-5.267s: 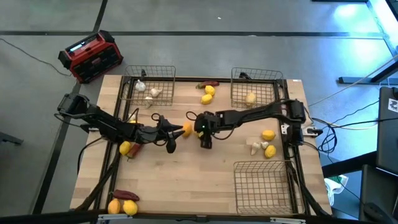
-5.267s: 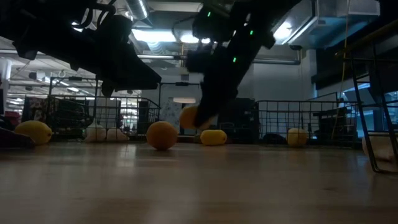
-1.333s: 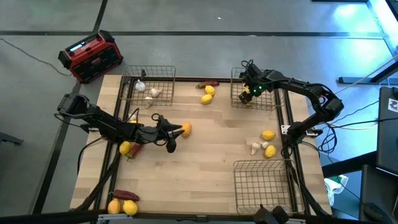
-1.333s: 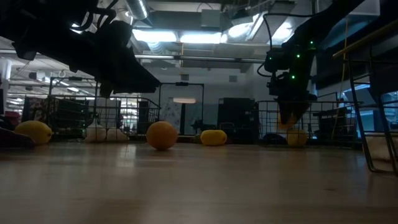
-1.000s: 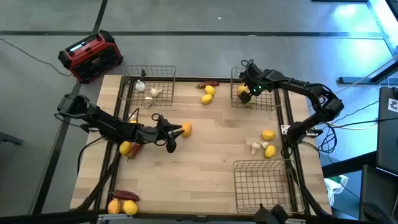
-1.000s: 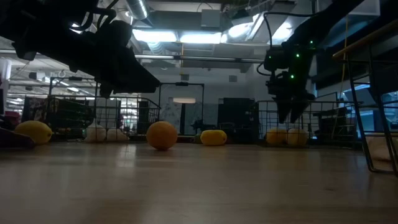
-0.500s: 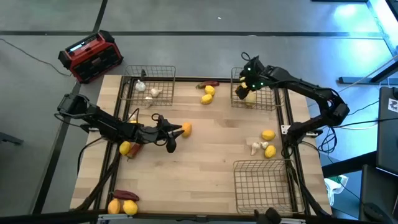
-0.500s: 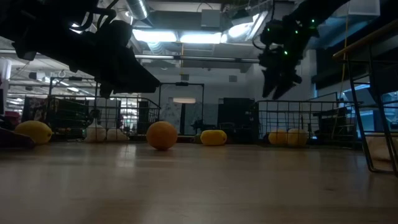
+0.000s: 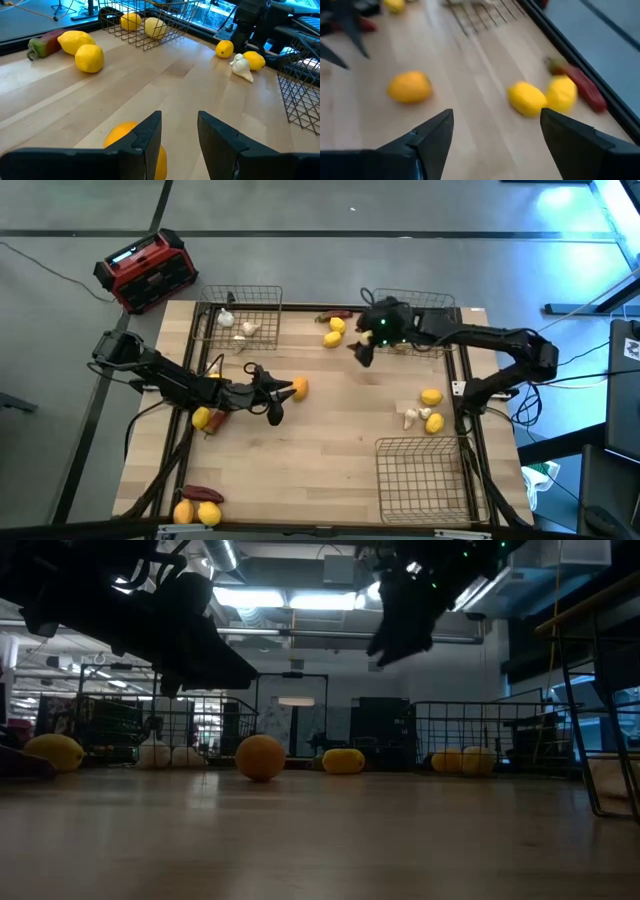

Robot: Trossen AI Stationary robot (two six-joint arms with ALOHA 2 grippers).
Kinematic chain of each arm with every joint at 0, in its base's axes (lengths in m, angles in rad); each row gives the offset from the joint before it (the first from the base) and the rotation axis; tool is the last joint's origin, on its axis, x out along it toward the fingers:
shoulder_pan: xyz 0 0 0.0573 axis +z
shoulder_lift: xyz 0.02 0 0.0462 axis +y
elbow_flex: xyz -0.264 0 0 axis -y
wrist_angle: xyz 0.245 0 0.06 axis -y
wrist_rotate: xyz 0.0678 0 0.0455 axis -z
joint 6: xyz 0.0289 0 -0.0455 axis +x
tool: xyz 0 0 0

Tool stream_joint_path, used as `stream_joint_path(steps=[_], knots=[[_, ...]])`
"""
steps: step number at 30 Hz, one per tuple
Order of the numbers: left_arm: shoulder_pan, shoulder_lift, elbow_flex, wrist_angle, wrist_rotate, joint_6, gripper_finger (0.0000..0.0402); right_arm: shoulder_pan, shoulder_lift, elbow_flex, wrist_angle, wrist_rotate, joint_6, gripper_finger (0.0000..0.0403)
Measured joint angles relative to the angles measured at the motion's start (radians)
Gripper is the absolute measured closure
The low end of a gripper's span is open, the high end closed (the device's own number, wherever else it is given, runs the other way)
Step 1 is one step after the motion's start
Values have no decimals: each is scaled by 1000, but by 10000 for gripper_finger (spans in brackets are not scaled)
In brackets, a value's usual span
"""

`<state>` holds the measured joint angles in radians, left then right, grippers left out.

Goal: Sort produce into baskets
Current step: Put the yellow lemon into the top right wire basket

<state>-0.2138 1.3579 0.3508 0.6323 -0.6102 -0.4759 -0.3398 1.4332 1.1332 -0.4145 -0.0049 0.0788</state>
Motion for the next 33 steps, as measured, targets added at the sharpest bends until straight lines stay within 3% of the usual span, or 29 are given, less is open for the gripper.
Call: stream_joint_path(steps=[12,26,33], knots=[[0,0,0,0,0,0,279,152,72,0,198,4,-63,109],[32,0,0,-1,-1,30,278,197,221,-1,258,-6,-82,109],[61,0,0,-8,6,22,227,197,278,-1,304,-7,-84,109]])
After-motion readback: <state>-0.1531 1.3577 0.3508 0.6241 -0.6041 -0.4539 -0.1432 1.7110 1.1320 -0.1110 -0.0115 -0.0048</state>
